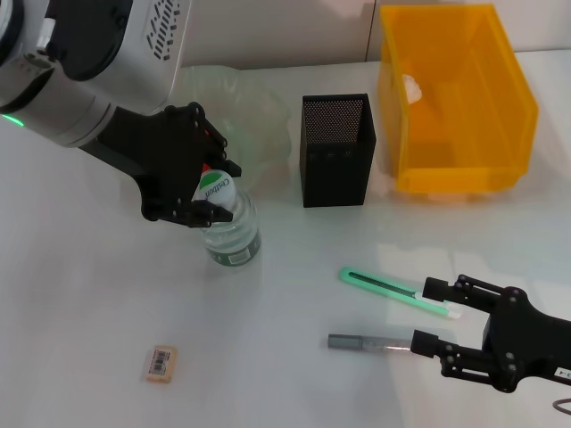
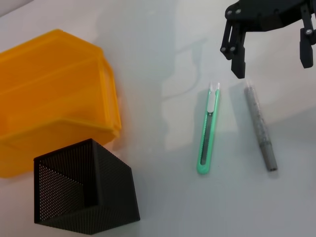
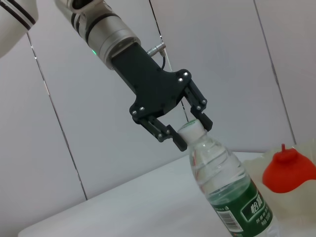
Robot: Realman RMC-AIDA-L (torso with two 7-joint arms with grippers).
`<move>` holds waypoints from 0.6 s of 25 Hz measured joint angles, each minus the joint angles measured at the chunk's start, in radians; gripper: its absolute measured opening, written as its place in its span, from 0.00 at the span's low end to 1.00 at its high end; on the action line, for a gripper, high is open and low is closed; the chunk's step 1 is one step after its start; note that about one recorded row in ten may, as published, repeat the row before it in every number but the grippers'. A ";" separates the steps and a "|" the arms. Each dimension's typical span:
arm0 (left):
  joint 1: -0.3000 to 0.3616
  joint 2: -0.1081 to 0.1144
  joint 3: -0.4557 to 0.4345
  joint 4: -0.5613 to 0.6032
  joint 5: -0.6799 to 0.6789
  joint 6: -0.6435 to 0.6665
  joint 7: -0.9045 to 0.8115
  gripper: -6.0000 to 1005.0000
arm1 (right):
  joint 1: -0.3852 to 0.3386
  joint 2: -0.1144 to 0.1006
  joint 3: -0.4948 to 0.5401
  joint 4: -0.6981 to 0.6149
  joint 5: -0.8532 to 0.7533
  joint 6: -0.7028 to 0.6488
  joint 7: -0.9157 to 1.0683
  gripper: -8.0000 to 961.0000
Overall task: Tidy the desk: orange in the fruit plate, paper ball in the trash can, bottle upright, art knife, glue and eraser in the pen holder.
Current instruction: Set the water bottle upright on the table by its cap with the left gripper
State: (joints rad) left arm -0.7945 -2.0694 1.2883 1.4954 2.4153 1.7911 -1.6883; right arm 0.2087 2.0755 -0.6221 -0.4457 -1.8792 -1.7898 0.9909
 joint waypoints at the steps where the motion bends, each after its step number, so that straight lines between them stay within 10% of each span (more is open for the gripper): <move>1: -0.003 0.000 0.000 0.000 0.003 0.002 -0.006 0.47 | 0.000 0.000 0.000 0.000 0.000 0.000 0.000 0.79; 15: -0.060 0.002 -0.035 -0.007 0.068 0.068 -0.061 0.48 | 0.002 0.001 -0.005 0.001 0.000 0.007 0.000 0.79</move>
State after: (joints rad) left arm -0.8542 -2.0669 1.2531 1.4881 2.4833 1.8588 -1.7494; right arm 0.2102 2.0769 -0.6275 -0.4448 -1.8792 -1.7832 0.9909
